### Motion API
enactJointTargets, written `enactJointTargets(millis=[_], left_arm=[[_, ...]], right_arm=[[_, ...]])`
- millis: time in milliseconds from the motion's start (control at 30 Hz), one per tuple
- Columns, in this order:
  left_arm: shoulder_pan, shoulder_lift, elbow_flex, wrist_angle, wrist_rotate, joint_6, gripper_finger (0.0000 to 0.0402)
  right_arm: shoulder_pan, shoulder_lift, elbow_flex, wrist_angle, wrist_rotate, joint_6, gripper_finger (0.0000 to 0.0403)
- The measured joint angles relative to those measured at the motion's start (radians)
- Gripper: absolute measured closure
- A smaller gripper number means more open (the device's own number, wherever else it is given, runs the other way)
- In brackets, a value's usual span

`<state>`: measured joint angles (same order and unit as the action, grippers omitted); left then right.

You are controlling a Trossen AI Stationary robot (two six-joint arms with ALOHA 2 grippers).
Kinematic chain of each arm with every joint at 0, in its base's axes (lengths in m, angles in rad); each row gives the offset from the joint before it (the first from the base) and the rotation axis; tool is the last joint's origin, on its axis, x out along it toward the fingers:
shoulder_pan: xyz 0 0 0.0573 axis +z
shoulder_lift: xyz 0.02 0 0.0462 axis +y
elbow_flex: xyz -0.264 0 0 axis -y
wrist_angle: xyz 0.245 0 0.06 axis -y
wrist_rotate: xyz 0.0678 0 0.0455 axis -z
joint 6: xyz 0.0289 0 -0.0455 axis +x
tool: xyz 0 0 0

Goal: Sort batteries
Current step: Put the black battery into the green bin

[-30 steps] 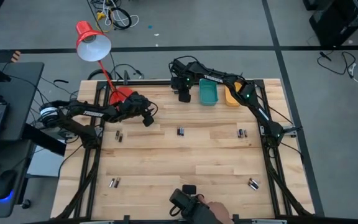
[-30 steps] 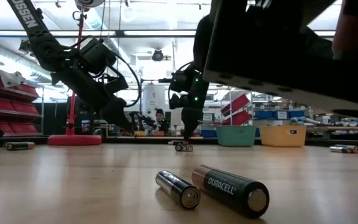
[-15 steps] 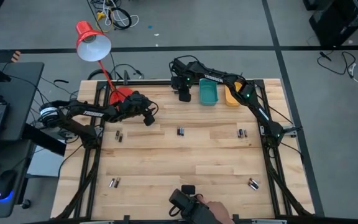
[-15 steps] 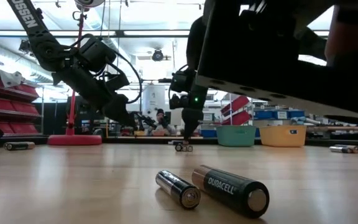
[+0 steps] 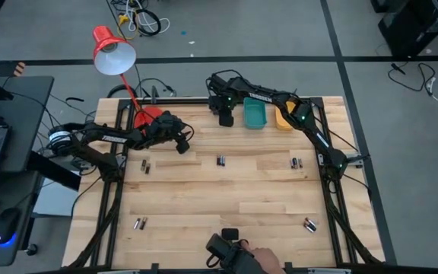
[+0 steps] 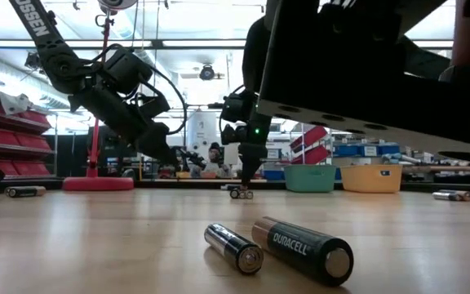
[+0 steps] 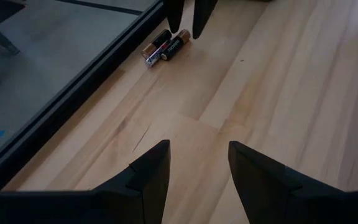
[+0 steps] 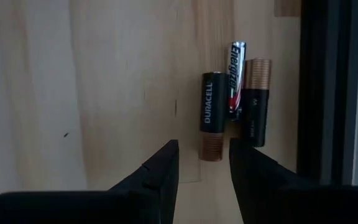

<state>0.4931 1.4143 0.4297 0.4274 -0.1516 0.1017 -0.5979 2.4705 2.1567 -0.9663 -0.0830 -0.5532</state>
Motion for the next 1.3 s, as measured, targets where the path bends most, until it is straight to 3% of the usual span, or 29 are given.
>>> enactJointTargets(millis=[767, 1033, 1300], left_arm=[[0.0, -0.001, -0.002, -0.002, 0.016, -0.001, 0.0223], [0.0, -0.001, -0.002, -0.001, 0.016, -0.001, 0.0223], [0.0, -0.001, -0.002, 0.0, 0.016, -0.001, 0.0223]], right_arm=[[-0.016, 0.04, 0.02, -0.023, -0.053, -0.034, 0.0305], [-0.017, 0.041, 0.02, -0.021, -0.051, -0.032, 0.0382], [-0.016, 0.039, 0.02, -0.034, -0.045, -0.005, 0.0375]])
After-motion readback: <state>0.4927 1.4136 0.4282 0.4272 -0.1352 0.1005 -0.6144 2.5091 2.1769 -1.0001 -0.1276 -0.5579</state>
